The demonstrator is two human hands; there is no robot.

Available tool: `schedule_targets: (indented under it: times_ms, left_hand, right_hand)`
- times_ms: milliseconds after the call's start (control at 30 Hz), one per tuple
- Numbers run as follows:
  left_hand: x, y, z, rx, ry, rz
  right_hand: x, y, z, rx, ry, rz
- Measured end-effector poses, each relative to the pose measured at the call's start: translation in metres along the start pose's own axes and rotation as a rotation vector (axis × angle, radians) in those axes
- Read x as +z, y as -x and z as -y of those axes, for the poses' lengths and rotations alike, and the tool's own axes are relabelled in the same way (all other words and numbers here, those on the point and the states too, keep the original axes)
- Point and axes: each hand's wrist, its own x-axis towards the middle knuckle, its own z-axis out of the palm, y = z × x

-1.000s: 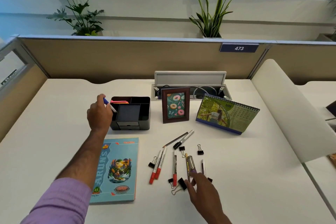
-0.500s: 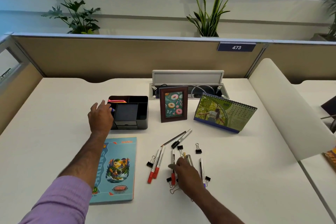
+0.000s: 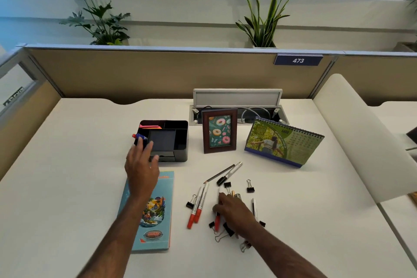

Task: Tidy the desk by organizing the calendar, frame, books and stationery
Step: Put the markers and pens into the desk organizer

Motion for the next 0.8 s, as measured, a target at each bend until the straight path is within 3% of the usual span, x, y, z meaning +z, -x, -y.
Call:
schedule_targets:
  times_ms: [200, 333, 567, 800]
  left_hand:
    - [0.007, 0.058, -0.042, 0.008, 0.317, 0.078]
    - [-0.004, 0.085, -0.079, 0.081, 0.561, 0.278]
    - [-0.014, 0.085, -0.098, 0.122, 0.669, 0.273]
    - [-0.017, 0.084, -0.103, 0.167, 0.616, 0.312]
  right_hand:
    - [-0.028, -0.005, 0.02, 0.0, -0.218, -0.273]
    - [-0.053, -0.004, 0.034, 0.027, -0.414, -0.393]
    - [-0.056, 0.001, 0.044, 0.157, -0.597, -0.484]
    - [-0.057, 0.002, 0.044, 0.152, -0.662, -0.492]
